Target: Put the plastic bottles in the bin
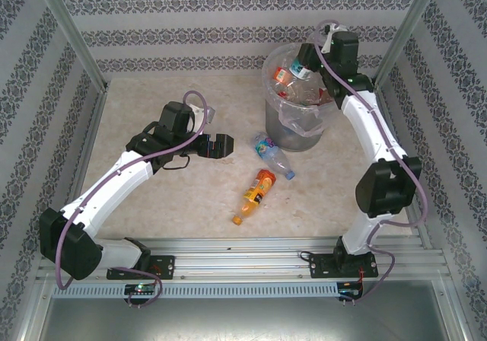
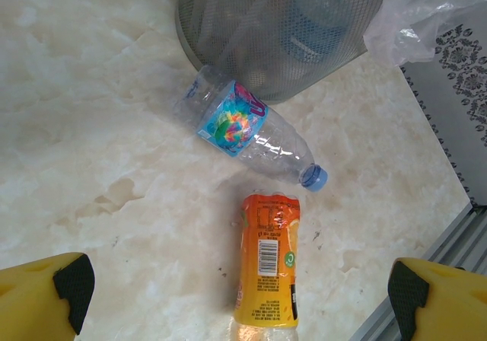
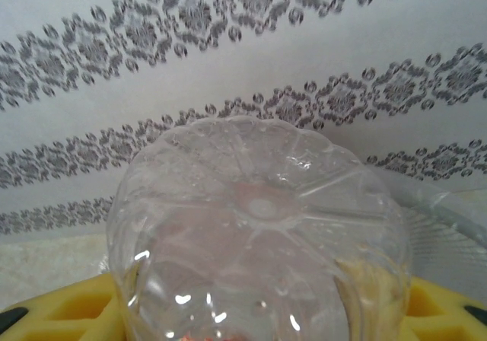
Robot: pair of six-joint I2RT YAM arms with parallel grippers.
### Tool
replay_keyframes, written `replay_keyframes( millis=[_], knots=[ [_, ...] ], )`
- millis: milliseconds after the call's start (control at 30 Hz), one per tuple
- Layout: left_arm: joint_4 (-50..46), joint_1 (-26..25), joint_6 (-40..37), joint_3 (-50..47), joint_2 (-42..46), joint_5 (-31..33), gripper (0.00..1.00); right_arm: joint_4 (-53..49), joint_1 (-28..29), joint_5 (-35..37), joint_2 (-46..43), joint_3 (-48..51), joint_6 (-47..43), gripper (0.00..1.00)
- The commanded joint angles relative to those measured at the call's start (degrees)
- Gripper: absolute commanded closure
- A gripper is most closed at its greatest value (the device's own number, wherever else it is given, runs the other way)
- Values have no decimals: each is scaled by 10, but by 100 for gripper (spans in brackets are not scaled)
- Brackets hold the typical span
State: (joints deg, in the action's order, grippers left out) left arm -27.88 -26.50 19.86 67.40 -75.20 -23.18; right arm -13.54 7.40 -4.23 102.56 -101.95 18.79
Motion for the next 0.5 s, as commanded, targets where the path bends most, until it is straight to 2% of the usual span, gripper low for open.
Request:
replay_keyframes(
  millis=[0,300,467],
  knots=[
    [-19,7,-11,-1,13,13,0,-59,8,-27,41,-47,-23,48],
    [-25,8,-11,0,9,21,0,-142,20,-104,79,-128,-88,49],
    [-23,8,-10,0,5,22,0,-210,48,-87,96,-172,-155,49]
  ],
)
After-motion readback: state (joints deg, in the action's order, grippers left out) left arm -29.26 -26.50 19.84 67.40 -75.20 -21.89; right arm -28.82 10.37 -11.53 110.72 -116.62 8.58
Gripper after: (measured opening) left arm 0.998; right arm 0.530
